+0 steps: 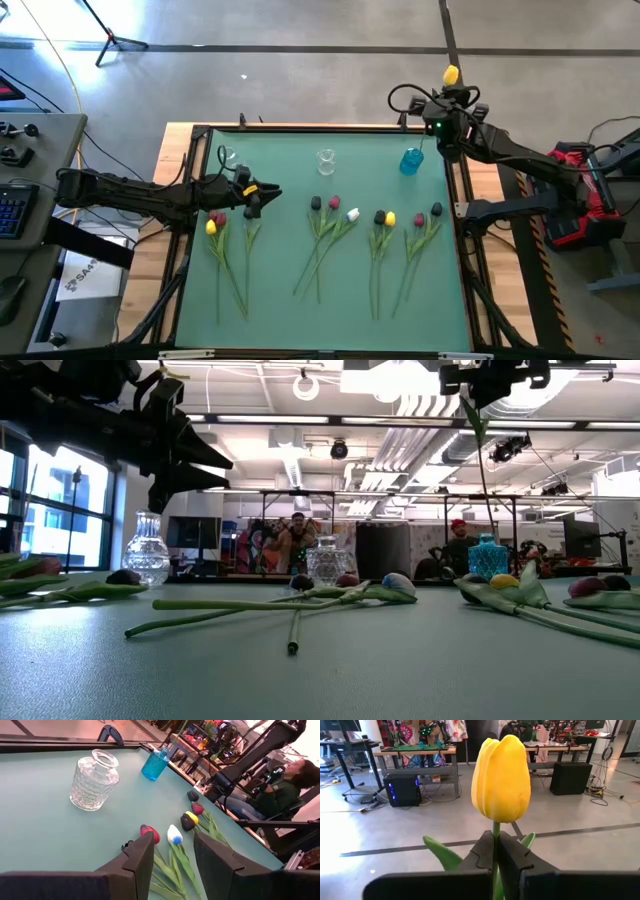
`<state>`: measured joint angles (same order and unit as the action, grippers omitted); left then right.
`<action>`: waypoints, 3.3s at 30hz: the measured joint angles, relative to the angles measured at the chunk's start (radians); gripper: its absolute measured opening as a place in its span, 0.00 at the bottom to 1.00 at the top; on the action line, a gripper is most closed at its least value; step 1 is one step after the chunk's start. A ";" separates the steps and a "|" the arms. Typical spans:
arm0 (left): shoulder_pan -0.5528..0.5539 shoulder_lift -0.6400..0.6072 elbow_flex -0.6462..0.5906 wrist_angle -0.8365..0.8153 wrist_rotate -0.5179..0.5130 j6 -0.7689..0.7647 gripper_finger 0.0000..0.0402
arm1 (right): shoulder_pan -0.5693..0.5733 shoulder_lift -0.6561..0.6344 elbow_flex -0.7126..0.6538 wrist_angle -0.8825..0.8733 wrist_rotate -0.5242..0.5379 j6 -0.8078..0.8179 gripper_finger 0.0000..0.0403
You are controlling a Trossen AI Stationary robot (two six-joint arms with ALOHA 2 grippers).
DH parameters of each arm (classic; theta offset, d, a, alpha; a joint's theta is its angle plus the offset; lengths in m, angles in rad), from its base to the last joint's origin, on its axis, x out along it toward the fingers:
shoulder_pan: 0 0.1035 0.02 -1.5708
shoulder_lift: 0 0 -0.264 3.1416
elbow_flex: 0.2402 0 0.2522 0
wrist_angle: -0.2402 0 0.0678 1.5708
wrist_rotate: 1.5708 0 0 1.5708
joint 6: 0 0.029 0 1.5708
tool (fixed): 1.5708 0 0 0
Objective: Sort flowers into vase by color
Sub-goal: Put the yellow tulip into the blue vase
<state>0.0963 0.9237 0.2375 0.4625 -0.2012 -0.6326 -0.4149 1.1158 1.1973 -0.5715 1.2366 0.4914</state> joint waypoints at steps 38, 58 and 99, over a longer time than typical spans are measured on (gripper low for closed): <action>0.000 0.000 0.000 -0.033 -0.008 0.012 0.32 | 0.000 0.130 -0.002 -0.238 -0.115 0.242 0.00; 0.000 0.000 0.000 -0.055 0.008 -0.010 0.32 | -0.157 0.100 0.057 -0.391 -0.595 0.387 0.45; 0.000 0.000 0.000 -0.197 0.390 0.139 0.32 | 0.703 0.467 -0.160 -0.263 -0.971 1.411 0.34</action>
<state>0.0963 0.9241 0.2375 0.2653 0.1891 -0.4940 0.2883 1.5827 1.0374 -0.8346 0.2651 1.9020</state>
